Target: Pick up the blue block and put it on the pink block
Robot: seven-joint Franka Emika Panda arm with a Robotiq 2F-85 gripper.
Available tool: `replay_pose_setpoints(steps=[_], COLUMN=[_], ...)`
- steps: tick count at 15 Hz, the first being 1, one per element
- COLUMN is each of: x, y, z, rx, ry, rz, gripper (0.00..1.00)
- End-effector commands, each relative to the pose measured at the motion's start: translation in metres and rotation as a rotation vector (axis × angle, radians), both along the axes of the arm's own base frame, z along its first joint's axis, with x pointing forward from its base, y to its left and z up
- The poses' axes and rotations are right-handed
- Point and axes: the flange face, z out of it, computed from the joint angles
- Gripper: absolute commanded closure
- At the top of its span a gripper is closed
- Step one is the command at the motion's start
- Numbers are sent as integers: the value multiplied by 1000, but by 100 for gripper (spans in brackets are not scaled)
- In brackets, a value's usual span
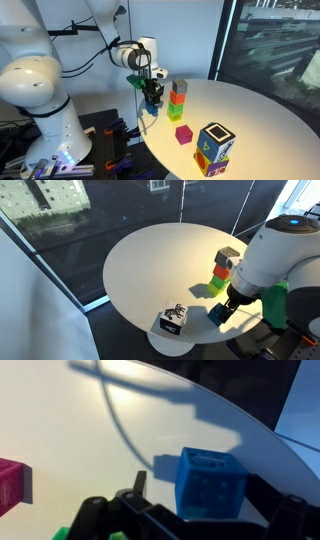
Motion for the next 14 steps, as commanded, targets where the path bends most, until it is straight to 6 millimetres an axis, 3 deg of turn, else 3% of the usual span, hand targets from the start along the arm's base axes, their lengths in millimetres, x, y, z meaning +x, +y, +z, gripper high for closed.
replay_pose_setpoints(steps=[1, 6, 14], x=[0, 1, 3], y=[7, 7, 7], z=[-4, -4, 19], rx=[-12, -18, 10], ry=[-14, -17, -46], rz=[6, 4, -16], gripper=[0, 0, 0])
